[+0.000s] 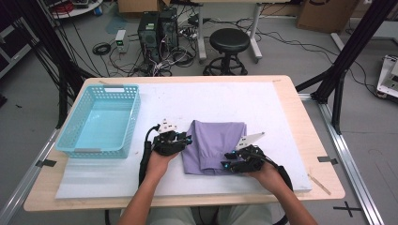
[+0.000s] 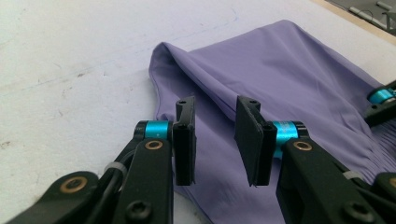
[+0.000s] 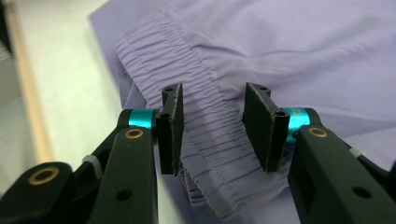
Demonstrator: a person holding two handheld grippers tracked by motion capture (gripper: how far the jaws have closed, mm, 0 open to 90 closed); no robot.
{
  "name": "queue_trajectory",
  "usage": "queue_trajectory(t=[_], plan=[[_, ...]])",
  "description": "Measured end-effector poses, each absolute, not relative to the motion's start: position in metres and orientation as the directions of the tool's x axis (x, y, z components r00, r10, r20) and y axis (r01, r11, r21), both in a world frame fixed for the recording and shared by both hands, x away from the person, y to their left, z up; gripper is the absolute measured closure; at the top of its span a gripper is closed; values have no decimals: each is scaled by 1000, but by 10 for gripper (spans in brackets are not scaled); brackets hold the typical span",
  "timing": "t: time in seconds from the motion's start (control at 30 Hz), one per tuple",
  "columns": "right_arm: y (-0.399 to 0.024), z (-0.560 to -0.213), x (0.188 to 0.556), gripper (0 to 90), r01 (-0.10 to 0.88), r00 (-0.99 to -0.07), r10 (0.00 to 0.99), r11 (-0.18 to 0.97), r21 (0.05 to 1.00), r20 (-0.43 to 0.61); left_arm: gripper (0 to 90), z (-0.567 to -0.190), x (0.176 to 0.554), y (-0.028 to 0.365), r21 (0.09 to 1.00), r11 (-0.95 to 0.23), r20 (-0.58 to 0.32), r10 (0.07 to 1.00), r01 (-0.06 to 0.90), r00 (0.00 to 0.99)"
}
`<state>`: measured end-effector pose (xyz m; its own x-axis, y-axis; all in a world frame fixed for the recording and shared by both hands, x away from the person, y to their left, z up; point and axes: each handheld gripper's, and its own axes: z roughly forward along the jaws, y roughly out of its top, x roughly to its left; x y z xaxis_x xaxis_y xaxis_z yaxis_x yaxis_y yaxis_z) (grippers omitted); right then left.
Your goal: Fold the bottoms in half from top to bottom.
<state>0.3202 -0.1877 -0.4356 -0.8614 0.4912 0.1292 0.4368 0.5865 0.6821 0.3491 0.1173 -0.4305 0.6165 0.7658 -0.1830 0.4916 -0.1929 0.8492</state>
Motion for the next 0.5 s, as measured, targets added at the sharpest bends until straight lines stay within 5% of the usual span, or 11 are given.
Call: queue_trajectory(t=[0.33,0.5], plan=[[-216,-419,339,526,501,-733,667,393,771,136,643,-418,370,110,851,-164,-220,751,499,622],[-225,-426,331,521,512,-695,710,372,774,118,685,-421,383,85,860,-260,-99,760,440,642]])
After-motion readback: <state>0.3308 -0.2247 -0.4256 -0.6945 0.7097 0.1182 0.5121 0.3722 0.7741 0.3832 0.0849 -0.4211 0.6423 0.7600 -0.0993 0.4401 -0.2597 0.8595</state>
